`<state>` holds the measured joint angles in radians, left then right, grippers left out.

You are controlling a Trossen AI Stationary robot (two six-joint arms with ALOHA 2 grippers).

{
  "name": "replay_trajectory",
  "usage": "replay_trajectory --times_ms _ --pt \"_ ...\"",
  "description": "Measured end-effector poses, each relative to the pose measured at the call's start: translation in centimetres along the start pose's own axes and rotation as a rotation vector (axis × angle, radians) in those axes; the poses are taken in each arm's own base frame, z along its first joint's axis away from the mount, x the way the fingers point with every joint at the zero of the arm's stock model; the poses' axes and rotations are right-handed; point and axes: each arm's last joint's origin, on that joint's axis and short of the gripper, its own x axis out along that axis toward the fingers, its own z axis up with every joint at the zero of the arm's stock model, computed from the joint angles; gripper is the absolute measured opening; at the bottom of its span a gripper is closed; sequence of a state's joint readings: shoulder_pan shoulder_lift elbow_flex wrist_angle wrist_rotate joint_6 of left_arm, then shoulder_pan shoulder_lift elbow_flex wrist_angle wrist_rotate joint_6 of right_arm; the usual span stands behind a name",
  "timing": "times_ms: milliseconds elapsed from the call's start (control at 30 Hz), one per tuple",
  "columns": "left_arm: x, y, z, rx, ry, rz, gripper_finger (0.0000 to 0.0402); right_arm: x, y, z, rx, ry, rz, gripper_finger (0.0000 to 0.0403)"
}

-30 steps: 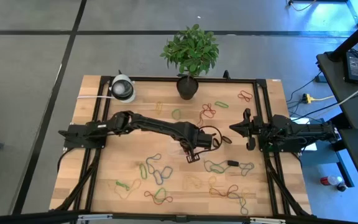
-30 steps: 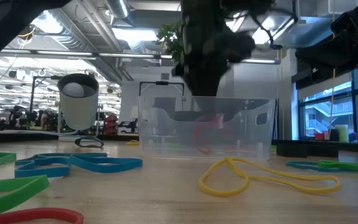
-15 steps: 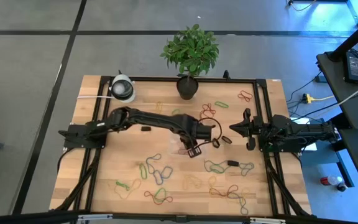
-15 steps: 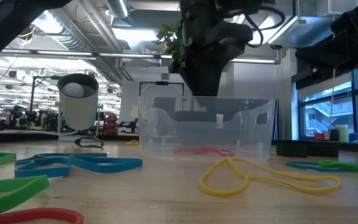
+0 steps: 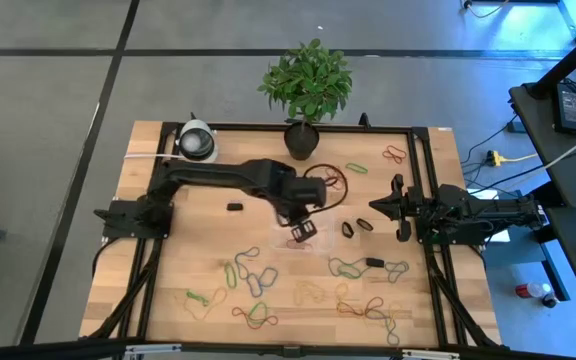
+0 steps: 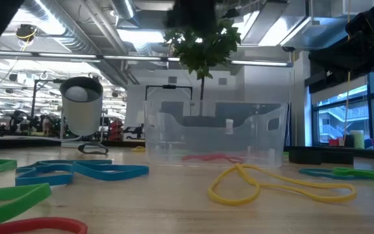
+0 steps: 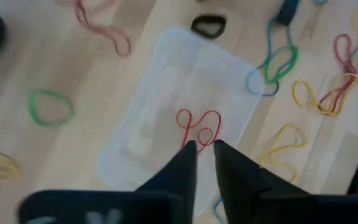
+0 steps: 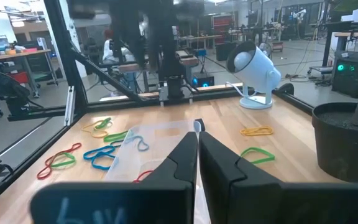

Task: Pick and place rubber bands into bin
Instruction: Put the black rubber band into the bin

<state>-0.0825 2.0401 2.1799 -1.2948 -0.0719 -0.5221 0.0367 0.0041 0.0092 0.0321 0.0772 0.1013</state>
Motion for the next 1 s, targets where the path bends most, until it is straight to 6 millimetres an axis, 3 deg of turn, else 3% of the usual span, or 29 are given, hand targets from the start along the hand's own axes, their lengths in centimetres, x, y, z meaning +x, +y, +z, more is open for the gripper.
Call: replay_trajectory --times_ms 67,233,467,733,1000 --pt "-1.7 -0.3 -0.6 0.053 -0.044 0.028 0.0015 0.0 0.0 0.0 -0.001 0.000 0.000 0.0021" --pt "-4.2 -0.7 -2.5 0.141 -0.070 0.076 0.0002 0.0 0.0 0.0 -0.001 0.000 0.000 0.0021" --pt "-3.0 0.3 -6.7 0.183 -0.101 0.092 0.0002 0.0 0.0 0.0 0.000 0.000 0.000 0.0021" --pt "-0.3 5.6 -13.6 0.134 -0.230 0.003 0.0002 0.0 0.0 0.4 0.077 -0.009 -0.027 0.0007" --pt "0.6 11.6 -19.6 0.087 -0.317 -0.039 0.0002 1.0 0.1 5.6 0.039 0.054 -0.204 0.0002"
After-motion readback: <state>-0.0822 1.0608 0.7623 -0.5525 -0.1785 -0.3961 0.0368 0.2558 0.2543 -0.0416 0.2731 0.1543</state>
